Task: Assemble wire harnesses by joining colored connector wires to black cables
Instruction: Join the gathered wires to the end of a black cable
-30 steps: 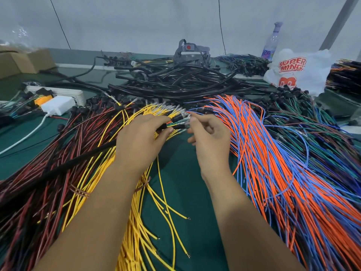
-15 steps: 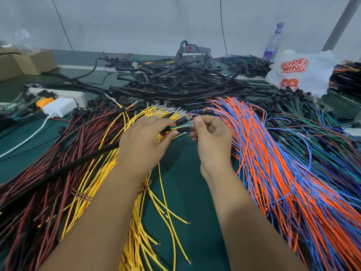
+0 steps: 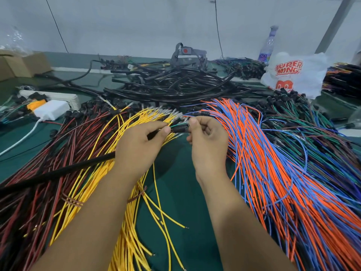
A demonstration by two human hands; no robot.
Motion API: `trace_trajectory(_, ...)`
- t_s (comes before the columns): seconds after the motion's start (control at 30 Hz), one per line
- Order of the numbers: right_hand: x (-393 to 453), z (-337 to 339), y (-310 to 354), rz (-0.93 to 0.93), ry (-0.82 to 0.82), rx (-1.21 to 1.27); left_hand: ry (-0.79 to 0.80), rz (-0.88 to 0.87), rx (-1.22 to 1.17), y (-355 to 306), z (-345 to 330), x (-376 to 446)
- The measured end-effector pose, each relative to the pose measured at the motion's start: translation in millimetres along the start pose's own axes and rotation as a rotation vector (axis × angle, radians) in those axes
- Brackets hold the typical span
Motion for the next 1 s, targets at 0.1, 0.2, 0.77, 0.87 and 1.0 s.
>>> trace_trajectory(0.1,3.4,0.4,1.5,0.027,-0.014,-0.014,-0.016,-0.007,0.051,0.9,-1.3,0.3)
trace_trajectory(0.2,2.3,-2.0,-0.5,0.076,-0.008,-0.099,-0.026,-0.035,0.103,-0.5,-2.3,-0.1)
trace_trajectory(0.77,0.2,3.9,1.2,0.076,-0.027,-0.014,-0.003,-0.305,0.411,-18.5,-5.5,0.7)
trace_trajectory(0.87,-1.3,-0.8,-1.6,0.059,0.015,-0.084,0.044,-0.217,0.384,-12.8,-4.5,-0.6)
trace_trajectory(1.0,-5.0,-6.9,-5.0,0.045,0.076,-0.174,0.131,-0.124,0.396,-7.5,-8.2,-1.2)
Point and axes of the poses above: each hand's wrist, its own x-axis towards the middle knuckle, its own z-axis out of the back of the hand, y = z × x, the point moved 4 cm from there along x, towards the middle knuckle
